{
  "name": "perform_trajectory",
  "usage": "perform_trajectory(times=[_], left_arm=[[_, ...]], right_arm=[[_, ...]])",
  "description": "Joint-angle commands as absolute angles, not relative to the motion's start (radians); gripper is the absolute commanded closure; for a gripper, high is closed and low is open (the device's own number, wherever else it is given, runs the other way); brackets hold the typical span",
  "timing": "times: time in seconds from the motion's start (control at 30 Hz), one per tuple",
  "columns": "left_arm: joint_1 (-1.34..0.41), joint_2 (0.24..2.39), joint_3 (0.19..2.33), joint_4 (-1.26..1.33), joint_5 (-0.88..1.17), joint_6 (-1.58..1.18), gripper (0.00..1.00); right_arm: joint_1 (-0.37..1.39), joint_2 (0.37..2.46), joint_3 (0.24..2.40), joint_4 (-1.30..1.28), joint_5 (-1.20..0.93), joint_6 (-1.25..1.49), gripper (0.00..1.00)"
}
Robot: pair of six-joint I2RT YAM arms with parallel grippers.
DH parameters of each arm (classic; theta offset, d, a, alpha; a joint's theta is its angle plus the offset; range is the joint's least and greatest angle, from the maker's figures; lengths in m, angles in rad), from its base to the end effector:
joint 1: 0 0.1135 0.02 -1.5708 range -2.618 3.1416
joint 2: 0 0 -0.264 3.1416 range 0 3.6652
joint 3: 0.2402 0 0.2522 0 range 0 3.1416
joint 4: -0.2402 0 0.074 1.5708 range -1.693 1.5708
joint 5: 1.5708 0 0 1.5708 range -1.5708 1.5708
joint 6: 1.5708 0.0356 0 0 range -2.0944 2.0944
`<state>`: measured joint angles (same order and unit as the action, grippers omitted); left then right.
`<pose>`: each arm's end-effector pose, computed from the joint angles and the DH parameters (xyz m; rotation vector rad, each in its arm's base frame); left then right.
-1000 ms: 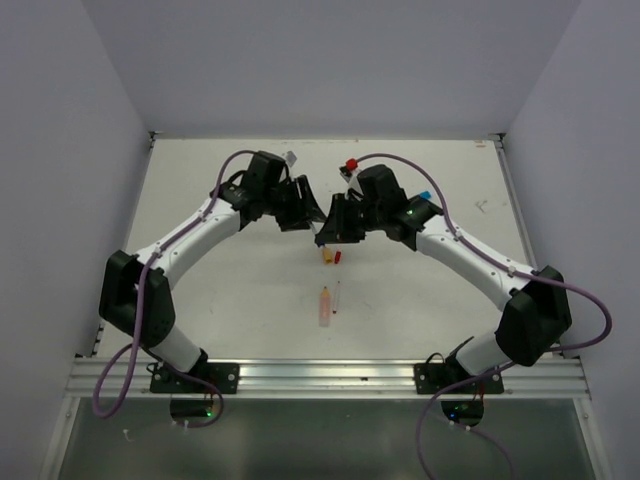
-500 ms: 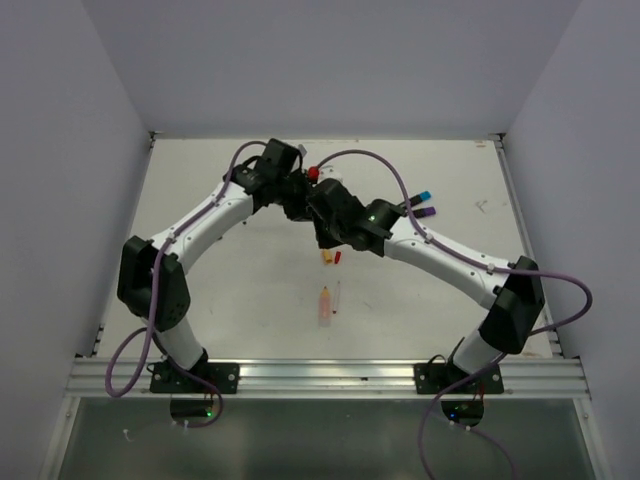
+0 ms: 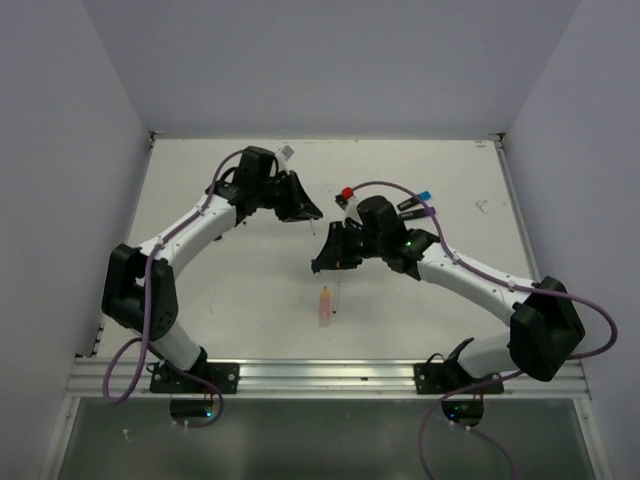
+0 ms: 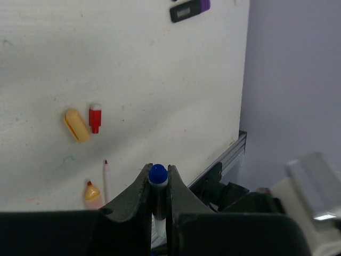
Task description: Open the pen caps
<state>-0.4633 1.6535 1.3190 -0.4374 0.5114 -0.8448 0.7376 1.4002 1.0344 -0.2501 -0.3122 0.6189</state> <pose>0.3216 -0.1801 0.2796 -0.2072 2.5581 -1.1844 0.2246 0.2189 0.2798 -0.3329 2.3526 1.0590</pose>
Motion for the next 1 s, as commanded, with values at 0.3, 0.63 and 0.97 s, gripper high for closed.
perform_trajectory(times=[0.3,0.63,0.97], left_arm=[[-0.39,1.54,1.322,-0.577,0.393,-0.58,1.0],[-0.556,1.396,0.951,-0.473,0.307,-0.604,1.0],[-0.624,1.492,0.868,-0.342,0.29,-0.614,1.0]], right_arm=[[0.73,1.41,1.065,-0.418,-0.331,0.688,1.0],[0.658,1.673,1.353,-0.764,0.159,0.568,1.0],[0.626,1.908,1.468,-0.759,0.156,0.535,1.0]])
